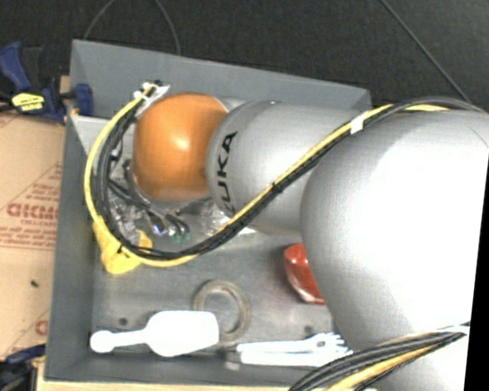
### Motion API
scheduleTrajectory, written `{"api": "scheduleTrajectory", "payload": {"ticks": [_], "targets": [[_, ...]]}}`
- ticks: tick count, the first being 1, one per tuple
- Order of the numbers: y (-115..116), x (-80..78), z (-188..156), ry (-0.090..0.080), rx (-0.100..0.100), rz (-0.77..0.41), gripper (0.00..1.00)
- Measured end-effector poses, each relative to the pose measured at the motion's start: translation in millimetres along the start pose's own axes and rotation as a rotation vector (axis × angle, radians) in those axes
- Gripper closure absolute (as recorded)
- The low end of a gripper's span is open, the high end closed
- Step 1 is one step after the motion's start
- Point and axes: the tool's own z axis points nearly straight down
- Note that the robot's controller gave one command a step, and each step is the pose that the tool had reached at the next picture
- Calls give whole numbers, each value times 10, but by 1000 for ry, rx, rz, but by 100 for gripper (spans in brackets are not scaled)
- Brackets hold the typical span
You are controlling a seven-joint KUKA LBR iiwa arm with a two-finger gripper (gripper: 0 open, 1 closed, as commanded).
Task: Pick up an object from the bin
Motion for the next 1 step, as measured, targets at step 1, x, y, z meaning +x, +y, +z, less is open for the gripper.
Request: {"api": "scheduleTrajectory", "payload": {"ticks": [1], "targets": [[-7,1,-1,-5,1,-15,100]]}}
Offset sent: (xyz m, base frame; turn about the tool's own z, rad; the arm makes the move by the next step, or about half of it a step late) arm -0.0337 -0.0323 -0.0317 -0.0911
